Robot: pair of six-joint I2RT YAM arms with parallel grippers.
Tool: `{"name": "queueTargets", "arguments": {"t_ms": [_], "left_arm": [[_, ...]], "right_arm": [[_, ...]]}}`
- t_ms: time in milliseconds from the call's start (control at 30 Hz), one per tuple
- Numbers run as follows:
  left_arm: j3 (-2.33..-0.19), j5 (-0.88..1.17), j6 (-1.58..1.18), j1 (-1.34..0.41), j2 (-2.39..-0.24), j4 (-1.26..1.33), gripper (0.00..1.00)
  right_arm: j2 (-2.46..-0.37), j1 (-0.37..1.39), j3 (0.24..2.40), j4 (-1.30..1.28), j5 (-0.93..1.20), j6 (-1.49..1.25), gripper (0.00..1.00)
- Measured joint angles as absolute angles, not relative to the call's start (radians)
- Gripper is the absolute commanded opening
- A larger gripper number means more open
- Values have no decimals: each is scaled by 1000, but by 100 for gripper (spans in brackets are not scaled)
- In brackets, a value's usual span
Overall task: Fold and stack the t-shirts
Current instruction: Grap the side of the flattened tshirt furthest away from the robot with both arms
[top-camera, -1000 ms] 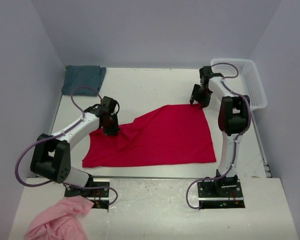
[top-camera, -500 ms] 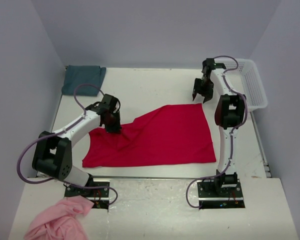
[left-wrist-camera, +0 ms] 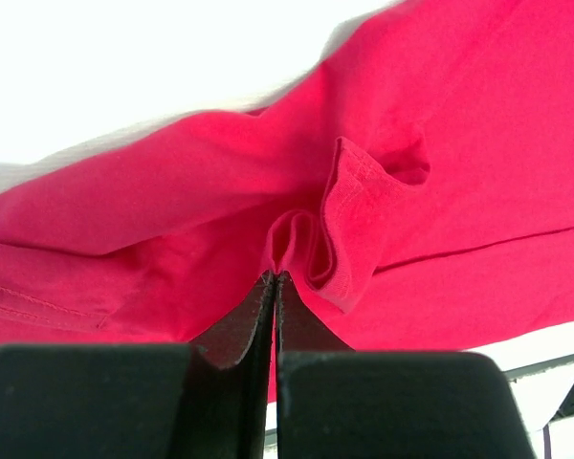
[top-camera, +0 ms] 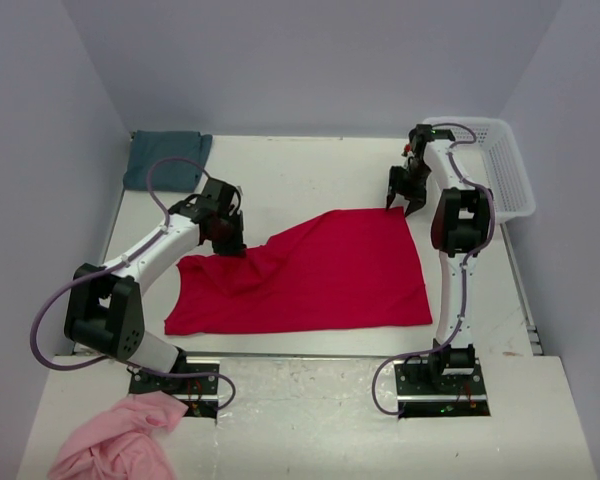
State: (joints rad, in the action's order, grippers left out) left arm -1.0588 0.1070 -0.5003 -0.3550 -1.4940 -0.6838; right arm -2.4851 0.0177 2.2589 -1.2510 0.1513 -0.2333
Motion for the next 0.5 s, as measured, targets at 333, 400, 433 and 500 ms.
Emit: {"name": "queueTargets", "arguments": {"t_ms": [333,400,433,500], "left_arm": [[-1059,142,-481,-357,-1490,-697,0],[-1059,121,-478,-362,-1485,-697,0],[-1059,108,-477,-367,-1481,-696,0],[-1060,78,-473,-383,-1479,-690,0]], "right_arm": [[-2514,10,2270,-1273,233,-236,23],[-2514,10,2270,-1271,237,-236,18],[-2514,10,2269,-1269,237,-239,17],[-2511,10,2251,-1250,233,-242,22]]}}
